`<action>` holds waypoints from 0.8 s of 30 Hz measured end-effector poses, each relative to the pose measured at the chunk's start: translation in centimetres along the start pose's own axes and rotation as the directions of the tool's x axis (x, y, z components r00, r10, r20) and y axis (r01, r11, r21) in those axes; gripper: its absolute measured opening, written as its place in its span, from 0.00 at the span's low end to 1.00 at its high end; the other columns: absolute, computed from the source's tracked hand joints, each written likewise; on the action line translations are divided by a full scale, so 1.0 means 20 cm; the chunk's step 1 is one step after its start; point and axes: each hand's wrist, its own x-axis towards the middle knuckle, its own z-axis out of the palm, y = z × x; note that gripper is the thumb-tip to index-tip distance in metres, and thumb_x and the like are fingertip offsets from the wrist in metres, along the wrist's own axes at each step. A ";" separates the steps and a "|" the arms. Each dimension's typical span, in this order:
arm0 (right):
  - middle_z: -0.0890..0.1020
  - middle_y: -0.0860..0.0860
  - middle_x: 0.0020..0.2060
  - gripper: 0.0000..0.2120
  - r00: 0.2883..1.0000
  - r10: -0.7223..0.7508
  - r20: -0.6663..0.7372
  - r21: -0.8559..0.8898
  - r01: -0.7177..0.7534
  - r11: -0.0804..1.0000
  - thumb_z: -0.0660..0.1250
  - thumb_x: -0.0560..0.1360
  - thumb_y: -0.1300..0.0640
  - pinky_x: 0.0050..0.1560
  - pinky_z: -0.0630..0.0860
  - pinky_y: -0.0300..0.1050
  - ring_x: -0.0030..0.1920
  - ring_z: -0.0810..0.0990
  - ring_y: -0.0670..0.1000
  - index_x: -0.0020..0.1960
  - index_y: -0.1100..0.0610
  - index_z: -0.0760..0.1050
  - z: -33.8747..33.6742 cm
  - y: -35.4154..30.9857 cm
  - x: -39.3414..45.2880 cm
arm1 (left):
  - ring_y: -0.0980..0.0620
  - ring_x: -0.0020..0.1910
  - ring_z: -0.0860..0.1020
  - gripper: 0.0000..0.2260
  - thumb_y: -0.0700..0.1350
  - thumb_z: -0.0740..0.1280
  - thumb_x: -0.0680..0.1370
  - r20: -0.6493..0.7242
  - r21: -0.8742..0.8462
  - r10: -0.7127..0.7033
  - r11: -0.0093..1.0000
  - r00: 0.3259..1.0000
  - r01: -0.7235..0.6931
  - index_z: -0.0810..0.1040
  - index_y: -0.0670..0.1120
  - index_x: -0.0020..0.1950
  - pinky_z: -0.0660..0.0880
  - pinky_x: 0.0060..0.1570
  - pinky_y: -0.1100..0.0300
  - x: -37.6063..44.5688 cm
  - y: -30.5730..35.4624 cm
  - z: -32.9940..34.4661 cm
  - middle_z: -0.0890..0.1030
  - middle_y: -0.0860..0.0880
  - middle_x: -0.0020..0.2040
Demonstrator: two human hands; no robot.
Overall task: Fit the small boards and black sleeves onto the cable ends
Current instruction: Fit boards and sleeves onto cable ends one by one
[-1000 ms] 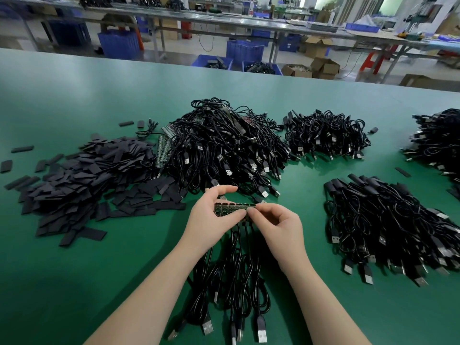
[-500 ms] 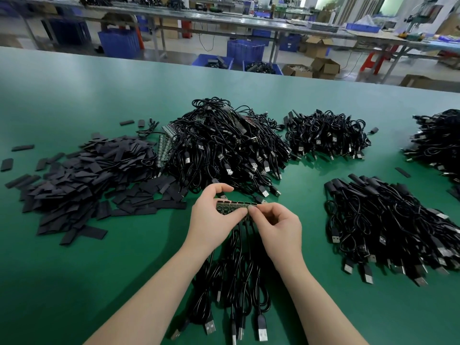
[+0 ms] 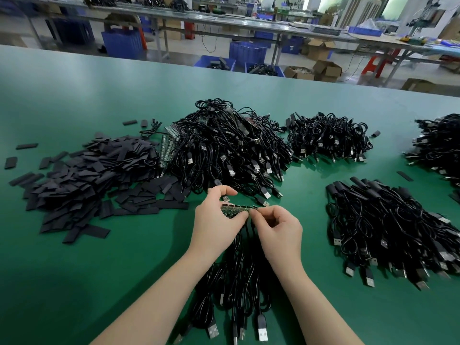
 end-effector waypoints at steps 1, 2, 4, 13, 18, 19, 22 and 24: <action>0.84 0.41 0.33 0.09 1.000 0.005 -0.009 0.009 -0.005 1.000 0.74 0.74 0.59 0.37 0.73 0.28 0.33 0.79 0.37 0.37 0.49 0.82 0.00 0.00 0.00 | 0.62 0.29 0.74 0.18 0.44 0.76 0.69 -0.005 0.009 0.000 1.000 1.000 0.000 0.71 0.60 0.49 0.67 0.30 0.72 0.00 0.00 0.00 0.80 0.53 0.37; 0.84 0.42 0.33 0.08 1.000 0.014 -0.015 0.028 -0.014 1.000 0.74 0.74 0.58 0.38 0.73 0.29 0.34 0.79 0.38 0.37 0.49 0.82 0.00 -0.01 0.00 | 0.61 0.30 0.75 0.18 0.45 0.76 0.69 -0.007 0.010 -0.008 1.000 1.000 0.009 0.71 0.60 0.49 0.68 0.31 0.72 0.00 0.00 0.00 0.80 0.53 0.39; 0.84 0.42 0.34 0.07 0.999 0.021 -0.033 0.059 -0.019 0.998 0.74 0.74 0.57 0.39 0.74 0.30 0.35 0.79 0.39 0.38 0.50 0.82 -0.01 -0.01 0.00 | 0.61 0.32 0.76 0.18 0.46 0.76 0.69 0.003 0.000 -0.026 1.000 1.000 0.026 0.71 0.61 0.50 0.69 0.32 0.72 0.01 0.00 -0.01 0.81 0.53 0.41; 0.79 0.42 0.39 0.06 0.880 -0.153 -0.449 0.200 0.266 0.943 0.64 0.81 0.58 0.33 0.74 0.35 0.33 0.75 0.42 0.48 0.48 0.74 -0.17 -0.14 0.04 | 0.66 0.47 0.72 0.28 0.48 0.72 0.74 0.129 0.186 0.034 0.981 0.991 -0.058 0.64 0.61 0.69 0.65 0.44 0.80 0.00 -0.05 -0.01 0.75 0.65 0.57; 0.77 0.41 0.42 0.10 0.739 -0.465 -0.487 0.010 0.537 0.843 0.65 0.81 0.58 0.39 0.72 0.40 0.39 0.76 0.47 0.50 0.42 0.73 -0.24 -0.37 0.08 | 0.63 0.66 0.64 0.25 0.48 0.72 0.75 0.104 0.342 0.149 0.923 0.983 -0.176 0.70 0.55 0.70 0.54 0.62 0.75 0.01 -0.05 -0.01 0.68 0.59 0.67; 0.77 0.41 0.42 0.10 0.742 -0.494 -0.453 0.004 0.556 0.831 0.65 0.81 0.58 0.40 0.72 0.38 0.40 0.76 0.45 0.51 0.42 0.73 -0.23 -0.42 0.07 | 0.64 0.65 0.64 0.21 0.50 0.71 0.77 0.060 0.340 0.204 0.916 0.977 -0.212 0.72 0.54 0.69 0.53 0.62 0.77 0.01 -0.04 -0.02 0.69 0.59 0.66; 0.76 0.45 0.42 0.10 0.822 -0.474 -0.317 0.100 0.526 0.845 0.64 0.81 0.60 0.39 0.75 0.44 0.39 0.77 0.50 0.50 0.44 0.72 -0.15 -0.53 0.06 | 0.62 0.64 0.68 0.14 0.51 0.62 0.81 -0.151 0.280 0.413 0.889 0.898 -0.362 0.76 0.48 0.65 0.62 0.66 0.68 0.01 0.02 -0.06 0.73 0.57 0.61; 0.75 0.49 0.40 0.08 0.895 -0.379 -0.233 0.255 0.433 0.865 0.62 0.82 0.60 0.35 0.74 0.46 0.34 0.75 0.54 0.49 0.48 0.71 -0.08 -0.57 0.05 | 0.58 0.64 0.70 0.14 0.49 0.60 0.82 -0.267 0.308 0.587 0.804 0.765 -0.509 0.76 0.43 0.63 0.64 0.67 0.62 0.00 0.04 -0.08 0.76 0.50 0.60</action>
